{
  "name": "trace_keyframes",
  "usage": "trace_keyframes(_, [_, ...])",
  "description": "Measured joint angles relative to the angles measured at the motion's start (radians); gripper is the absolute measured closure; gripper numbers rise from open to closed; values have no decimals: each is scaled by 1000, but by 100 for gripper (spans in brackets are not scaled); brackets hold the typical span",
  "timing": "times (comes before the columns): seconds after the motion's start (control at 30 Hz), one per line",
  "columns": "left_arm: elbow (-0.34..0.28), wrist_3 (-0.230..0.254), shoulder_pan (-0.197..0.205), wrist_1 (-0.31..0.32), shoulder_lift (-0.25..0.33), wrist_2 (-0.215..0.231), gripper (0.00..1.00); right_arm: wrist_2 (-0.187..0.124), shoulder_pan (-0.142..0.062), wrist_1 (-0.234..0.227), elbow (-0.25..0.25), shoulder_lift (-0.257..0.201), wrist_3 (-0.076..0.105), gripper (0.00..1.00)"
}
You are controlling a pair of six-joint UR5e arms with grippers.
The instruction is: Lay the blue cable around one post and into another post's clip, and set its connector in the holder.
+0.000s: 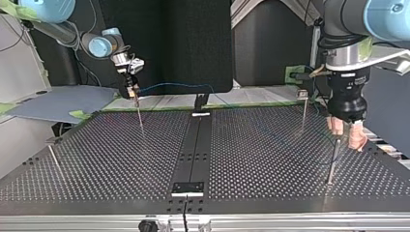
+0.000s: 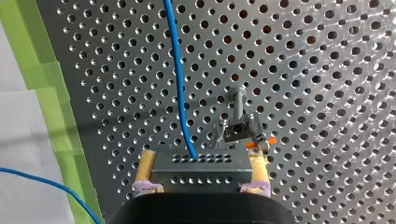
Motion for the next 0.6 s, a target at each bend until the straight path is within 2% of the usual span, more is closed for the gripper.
trace_keyframes(0.6, [-1,151,-18,0,-1,-5,0,0,4,2,0,0,-1,100])
